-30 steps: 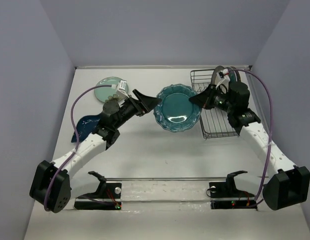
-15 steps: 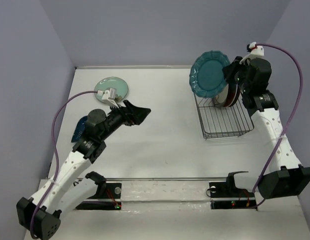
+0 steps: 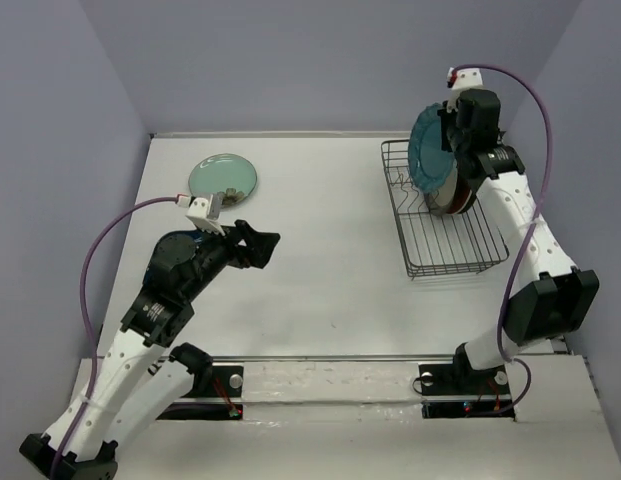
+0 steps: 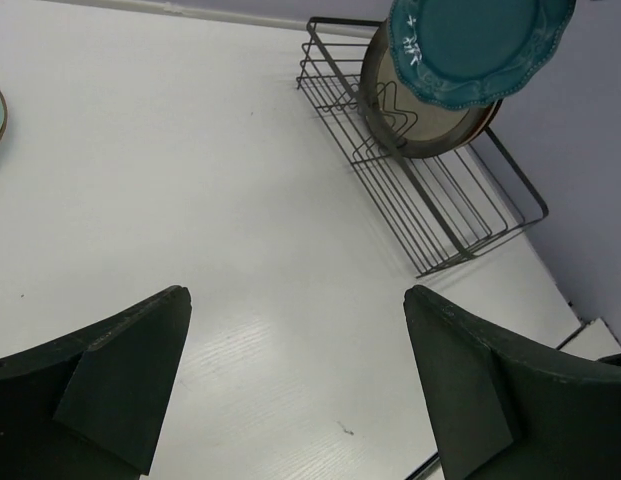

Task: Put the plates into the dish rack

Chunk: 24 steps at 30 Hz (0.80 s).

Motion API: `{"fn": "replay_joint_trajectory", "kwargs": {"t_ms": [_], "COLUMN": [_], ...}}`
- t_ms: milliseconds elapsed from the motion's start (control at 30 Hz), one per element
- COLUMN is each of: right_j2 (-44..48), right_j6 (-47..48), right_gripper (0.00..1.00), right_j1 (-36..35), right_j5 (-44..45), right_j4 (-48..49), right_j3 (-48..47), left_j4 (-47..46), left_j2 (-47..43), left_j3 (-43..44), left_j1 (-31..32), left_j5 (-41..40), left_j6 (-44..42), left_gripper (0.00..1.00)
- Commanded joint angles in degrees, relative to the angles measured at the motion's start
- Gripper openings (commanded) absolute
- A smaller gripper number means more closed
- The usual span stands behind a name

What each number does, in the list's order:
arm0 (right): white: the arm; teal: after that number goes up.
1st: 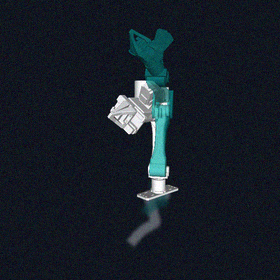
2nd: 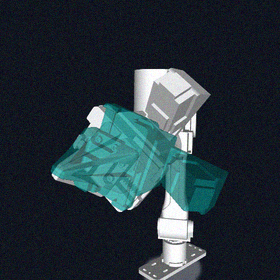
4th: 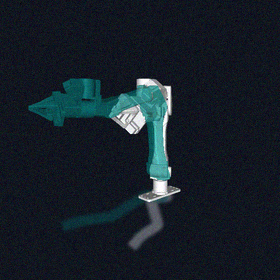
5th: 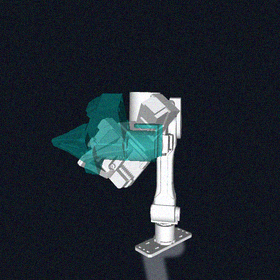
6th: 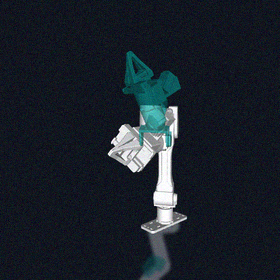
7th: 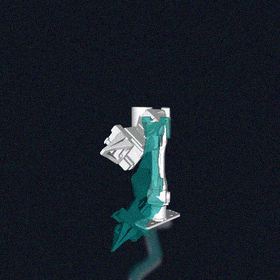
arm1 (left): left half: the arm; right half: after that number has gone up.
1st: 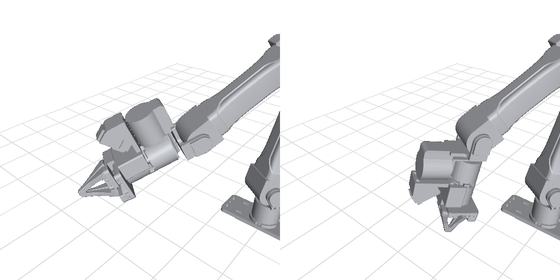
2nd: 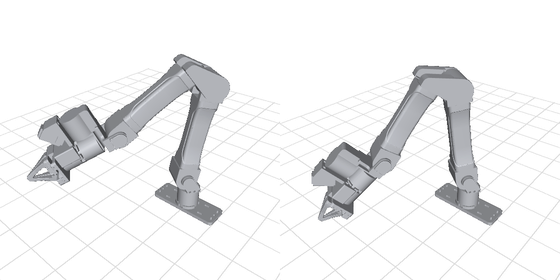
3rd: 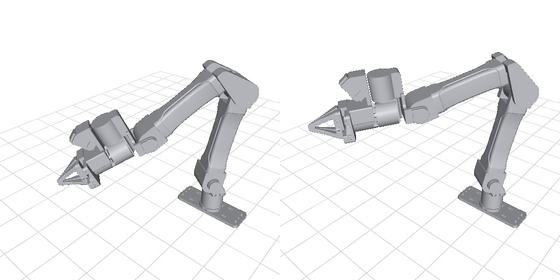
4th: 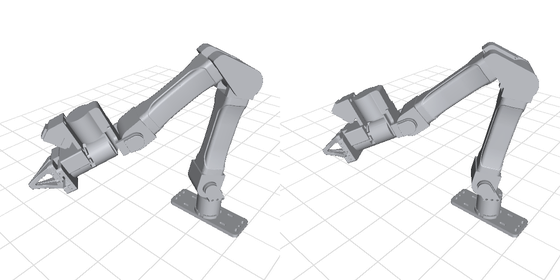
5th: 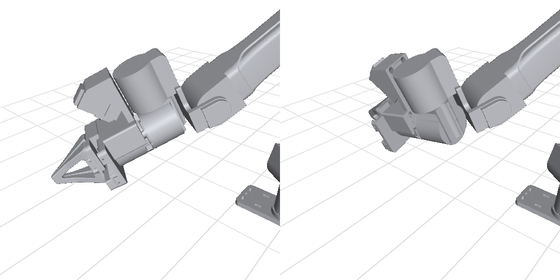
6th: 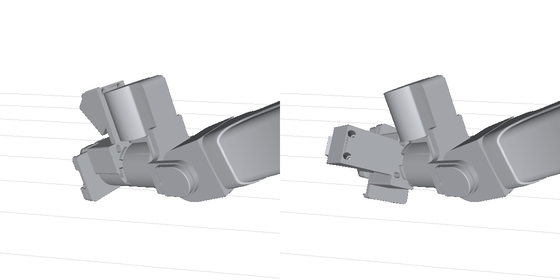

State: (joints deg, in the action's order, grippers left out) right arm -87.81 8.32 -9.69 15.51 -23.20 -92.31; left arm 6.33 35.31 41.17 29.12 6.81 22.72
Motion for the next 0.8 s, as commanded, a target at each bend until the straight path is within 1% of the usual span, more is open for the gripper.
{"fn": "replay_joint_trajectory", "kwargs": {"t_ms": [0, 233, 400, 533, 767], "right_j2": [-1.39, -4.38, -4.39, -4.74, -6.58], "right_j6": [8.82, 10.75, 12.07, 15.76, 16.47], "right_gripper": [0.07, 0.07, 0.07, 0.07, 0.07], "right_j1": [-4.02, -4.02, -4.02, -4.02, -4.02], "right_j5": [9.79, 14.98, 15.87, 17.89, 17.63], "right_j4": [8.08, 7.73, 8.26, 10.37, 11.33], "right_j3": [-8.50, -9.90, -9.99, -9.20, -7.01], "left_j4": [0.53, 0.35, 0.44, 0.35, 0.35], "left_j2": [0.11, -1.21, -0.77, -1.30, -1.38], "left_j3": [0.32, -0.03, 0.05, -0.12, -0.12], "left_j1": [-1.00, -1.17, -1.44, -1.61, -1.70], "left_j5": [-0.22, -0.74, 0.13, 0.05, 0.66], "left_j6": [-2.59, -2.33, -2.24, -2.24, -2.24], "left_gripper": [0.99, 0.99, 0.99, 0.99, 0.99]}}
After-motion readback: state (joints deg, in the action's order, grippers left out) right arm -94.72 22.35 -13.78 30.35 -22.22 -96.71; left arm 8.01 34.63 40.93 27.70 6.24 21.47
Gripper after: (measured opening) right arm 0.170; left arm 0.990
